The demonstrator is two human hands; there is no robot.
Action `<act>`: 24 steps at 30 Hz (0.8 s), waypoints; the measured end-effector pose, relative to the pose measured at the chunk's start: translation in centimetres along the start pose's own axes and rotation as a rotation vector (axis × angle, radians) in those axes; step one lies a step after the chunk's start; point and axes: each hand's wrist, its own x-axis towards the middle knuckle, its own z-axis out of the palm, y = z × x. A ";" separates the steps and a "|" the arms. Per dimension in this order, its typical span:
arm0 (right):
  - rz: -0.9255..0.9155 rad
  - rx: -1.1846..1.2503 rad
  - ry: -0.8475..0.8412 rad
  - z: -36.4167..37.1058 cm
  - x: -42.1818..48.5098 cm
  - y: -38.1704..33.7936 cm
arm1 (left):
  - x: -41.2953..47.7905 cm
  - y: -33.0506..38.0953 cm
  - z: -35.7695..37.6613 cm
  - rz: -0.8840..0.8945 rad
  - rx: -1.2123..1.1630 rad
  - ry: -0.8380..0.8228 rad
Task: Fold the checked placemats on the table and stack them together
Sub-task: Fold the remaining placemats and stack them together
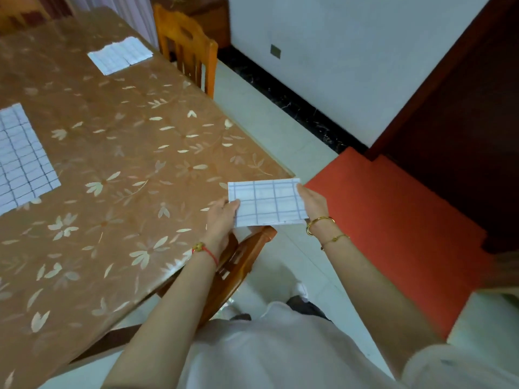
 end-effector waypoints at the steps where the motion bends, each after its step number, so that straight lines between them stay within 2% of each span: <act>1: 0.013 0.023 0.012 -1.1 0.1 0.0 | 0.0 0.4 1.2 0.011 0.007 -0.015; 7: 0.018 0.116 0.056 -7.7 1.6 -0.6 | -0.2 1.8 8.8 0.070 0.054 -0.081; 13: -0.033 0.149 0.058 -15.8 4.6 -2.4 | -1.0 1.8 18.5 0.056 -0.012 -0.053; 24: -0.099 0.086 0.054 -26.6 11.2 -6.4 | 0.1 2.8 32.1 -0.006 -0.039 -0.026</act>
